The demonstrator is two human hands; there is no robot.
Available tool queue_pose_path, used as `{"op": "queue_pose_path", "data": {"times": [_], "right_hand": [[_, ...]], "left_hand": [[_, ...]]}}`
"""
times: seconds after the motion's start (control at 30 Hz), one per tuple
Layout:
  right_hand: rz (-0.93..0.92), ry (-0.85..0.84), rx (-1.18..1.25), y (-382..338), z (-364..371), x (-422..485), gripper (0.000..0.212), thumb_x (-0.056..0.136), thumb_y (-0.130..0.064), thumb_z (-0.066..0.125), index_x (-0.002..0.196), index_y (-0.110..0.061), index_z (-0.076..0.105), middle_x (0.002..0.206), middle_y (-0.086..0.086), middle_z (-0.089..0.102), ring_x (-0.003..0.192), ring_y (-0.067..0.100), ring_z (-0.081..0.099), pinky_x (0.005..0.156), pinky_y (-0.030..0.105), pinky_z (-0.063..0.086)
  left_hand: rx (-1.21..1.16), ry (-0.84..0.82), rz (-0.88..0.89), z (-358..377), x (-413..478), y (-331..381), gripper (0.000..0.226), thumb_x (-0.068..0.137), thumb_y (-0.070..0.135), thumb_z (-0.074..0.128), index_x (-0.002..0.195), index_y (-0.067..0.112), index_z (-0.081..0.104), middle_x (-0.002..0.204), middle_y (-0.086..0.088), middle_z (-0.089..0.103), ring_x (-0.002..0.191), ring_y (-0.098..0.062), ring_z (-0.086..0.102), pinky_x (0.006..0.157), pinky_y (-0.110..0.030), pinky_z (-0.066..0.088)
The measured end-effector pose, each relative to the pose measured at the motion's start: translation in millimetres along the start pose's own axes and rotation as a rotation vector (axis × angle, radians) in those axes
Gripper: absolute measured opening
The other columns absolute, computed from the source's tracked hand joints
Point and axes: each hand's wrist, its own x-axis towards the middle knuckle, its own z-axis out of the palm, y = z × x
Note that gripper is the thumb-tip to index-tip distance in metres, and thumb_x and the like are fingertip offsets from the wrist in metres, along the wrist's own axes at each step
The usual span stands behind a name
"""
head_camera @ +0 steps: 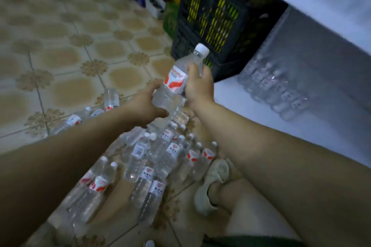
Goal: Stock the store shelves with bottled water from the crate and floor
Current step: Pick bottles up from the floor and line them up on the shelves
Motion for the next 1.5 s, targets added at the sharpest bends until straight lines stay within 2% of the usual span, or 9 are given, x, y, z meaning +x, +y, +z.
{"op": "queue_pose_path", "data": {"times": [0.23, 0.4, 0.5, 0.63, 0.77, 0.9, 1.03, 1.3, 1.5], "right_hand": [[-0.134, 0.116, 0.379, -100.2, -131.4, -19.8, 0.025, 0.1, -0.035, 0.045, 0.099, -0.016, 0.059, 0.09, 0.005, 0.065, 0.08, 0.021, 0.064, 0.068, 0.029, 0.047], [-0.333, 0.069, 0.263, -137.8, -202.5, -32.9, 0.04, 0.101, -0.046, 0.04, 0.128, -0.021, 0.055, 0.108, 0.001, 0.068, 0.089, 0.013, 0.067, 0.071, 0.024, 0.054], [-0.342, -0.009, 0.129, -148.1, -249.5, -36.0, 0.05, 0.097, -0.048, 0.049, 0.144, -0.037, 0.035, 0.127, 0.001, 0.061, 0.103, 0.02, 0.065, 0.085, 0.039, 0.055], [-0.193, -0.12, -0.001, -152.2, -304.6, -44.0, 0.061, 0.093, -0.036, 0.062, 0.143, -0.043, 0.027, 0.114, 0.003, 0.064, 0.094, 0.026, 0.068, 0.08, 0.046, 0.057], [-0.203, 0.052, 0.103, -143.6, -352.6, -32.5, 0.067, 0.089, -0.014, 0.068, 0.142, -0.035, 0.032, 0.109, 0.004, 0.068, 0.085, 0.023, 0.071, 0.062, 0.038, 0.06], [-0.237, 0.232, 0.08, -138.4, -394.6, -9.1, 0.075, 0.087, -0.012, 0.071, 0.145, -0.035, 0.029, 0.104, -0.001, 0.066, 0.091, 0.02, 0.068, 0.069, 0.04, 0.06], [-0.24, 0.371, -0.009, -127.7, -432.3, 25.0, 0.09, 0.087, -0.015, 0.071, 0.151, -0.042, 0.014, 0.125, 0.0, 0.062, 0.108, 0.017, 0.061, 0.093, 0.044, 0.051], [-0.206, 0.444, -0.042, -109.6, -463.3, 128.0, 0.09, 0.087, -0.022, 0.072, 0.151, -0.043, 0.013, 0.125, -0.002, 0.061, 0.113, 0.021, 0.058, 0.099, 0.051, 0.048], [-0.263, 0.418, -0.099, -115.1, -444.7, 216.7, 0.085, 0.089, -0.025, 0.07, 0.151, -0.04, 0.015, 0.138, -0.002, 0.052, 0.125, 0.024, 0.051, 0.107, 0.048, 0.042]], "left_hand": [[-0.324, -0.286, 0.29, 11.9, -80.1, 136.4, 0.057, 0.087, 0.0, 0.062, 0.115, 0.047, 0.046, 0.113, -0.008, 0.065, 0.102, -0.028, 0.064, 0.084, -0.06, 0.053], [-0.348, -0.254, 0.439, 30.9, -94.6, 203.6, 0.074, 0.083, -0.005, 0.065, 0.14, 0.033, 0.039, 0.108, -0.013, 0.067, 0.091, -0.03, 0.07, 0.077, -0.056, 0.056], [-0.321, -0.255, 0.493, 38.0, -88.8, 238.6, 0.07, 0.081, -0.005, 0.068, 0.137, 0.029, 0.044, 0.114, -0.012, 0.065, 0.1, -0.029, 0.067, 0.086, -0.054, 0.054], [-0.342, -0.33, 0.547, 65.3, -72.3, 283.0, 0.06, 0.083, -0.004, 0.066, 0.131, 0.03, 0.049, 0.11, -0.007, 0.066, 0.094, -0.022, 0.07, 0.076, -0.042, 0.058], [-0.304, -0.46, 0.592, 109.3, -50.1, 328.8, 0.068, 0.085, -0.003, 0.064, 0.141, 0.029, 0.04, 0.116, -0.008, 0.065, 0.096, -0.023, 0.069, 0.072, -0.041, 0.059], [-0.057, -0.468, 0.683, 143.8, -15.8, 371.2, 0.066, 0.088, 0.013, 0.067, 0.143, 0.033, 0.038, 0.127, 0.002, 0.059, 0.103, -0.016, 0.064, 0.078, -0.033, 0.054], [0.407, -0.342, 0.73, 162.2, 38.2, 395.2, 0.069, 0.088, 0.039, 0.065, 0.147, 0.029, 0.032, 0.149, -0.002, 0.04, 0.13, -0.022, 0.046, 0.09, -0.028, 0.04], [0.776, -0.14, 0.659, 175.6, 151.0, 419.5, 0.071, 0.09, 0.066, 0.039, 0.147, 0.024, 0.036, 0.156, -0.002, 0.03, 0.141, -0.025, 0.029, 0.116, -0.044, 0.021], [0.885, -0.101, 0.591, 161.9, 217.2, 440.4, 0.117, 0.044, 0.099, 0.023, 0.141, 0.037, 0.041, 0.154, 0.007, 0.032, 0.141, -0.023, 0.03, 0.115, -0.054, 0.018]]}}
